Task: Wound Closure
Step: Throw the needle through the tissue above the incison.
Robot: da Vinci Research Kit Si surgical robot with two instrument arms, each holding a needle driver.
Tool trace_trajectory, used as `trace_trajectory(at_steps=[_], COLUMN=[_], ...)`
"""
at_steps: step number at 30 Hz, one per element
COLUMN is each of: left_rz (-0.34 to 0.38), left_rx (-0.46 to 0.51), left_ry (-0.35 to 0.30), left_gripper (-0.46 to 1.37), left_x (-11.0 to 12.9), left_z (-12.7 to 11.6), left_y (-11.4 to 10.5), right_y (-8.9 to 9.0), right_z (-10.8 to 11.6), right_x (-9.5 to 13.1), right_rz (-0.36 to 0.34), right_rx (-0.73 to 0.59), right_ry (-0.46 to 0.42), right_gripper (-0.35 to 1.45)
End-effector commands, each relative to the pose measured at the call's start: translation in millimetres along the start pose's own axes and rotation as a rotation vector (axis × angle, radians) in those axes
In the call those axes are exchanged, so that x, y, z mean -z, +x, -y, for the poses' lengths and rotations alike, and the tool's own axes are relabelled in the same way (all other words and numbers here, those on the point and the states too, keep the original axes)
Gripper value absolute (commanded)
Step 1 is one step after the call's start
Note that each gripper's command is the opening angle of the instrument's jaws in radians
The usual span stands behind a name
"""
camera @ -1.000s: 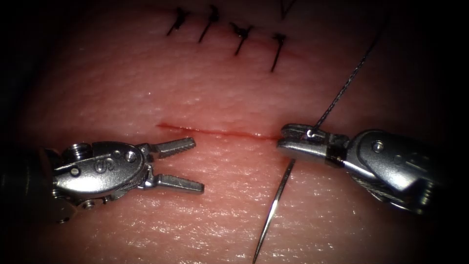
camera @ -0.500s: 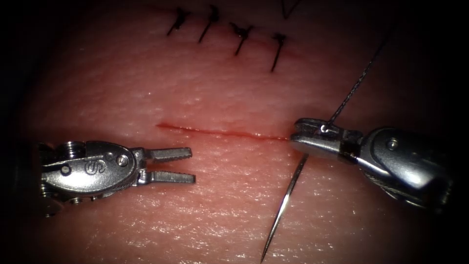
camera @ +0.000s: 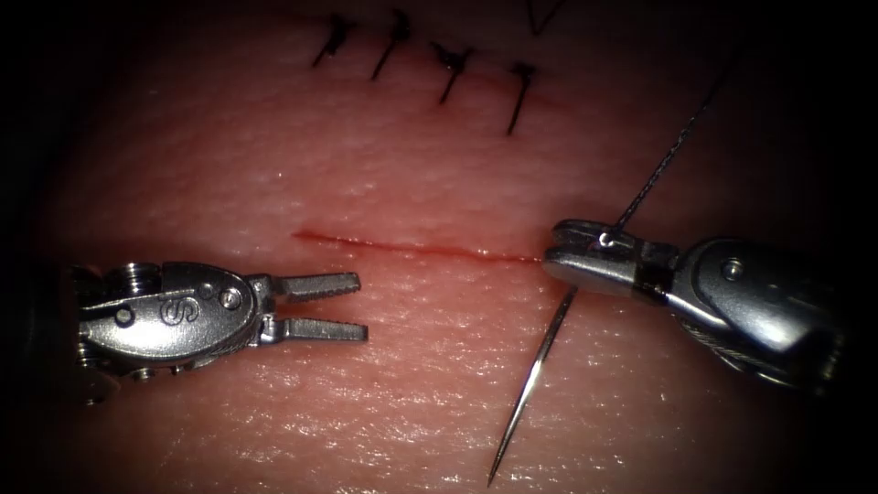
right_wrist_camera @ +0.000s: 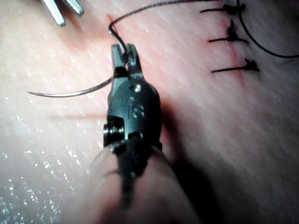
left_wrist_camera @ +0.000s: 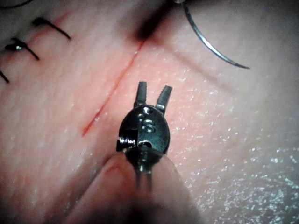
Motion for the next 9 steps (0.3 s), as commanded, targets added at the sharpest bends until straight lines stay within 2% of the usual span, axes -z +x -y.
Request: trace_trajectory(at_steps=[1,9], left_rz=[0.0,0.001], left_rx=[0.0,0.002], left_ry=[0.005,0.011], left_gripper=[0.23,0.25], left_x=[0.0,-0.1], left_z=[0.0,0.0], left_y=[0.0,0.0], right_y=[0.0,-0.1], right_z=[0.0,0.0], right_x=[0.0,-0.1], right_rz=[0.0,0.002], right_rx=[0.001,0.002], right_ry=[-0.007,-0.007], right_gripper=[-0.35,-0.35])
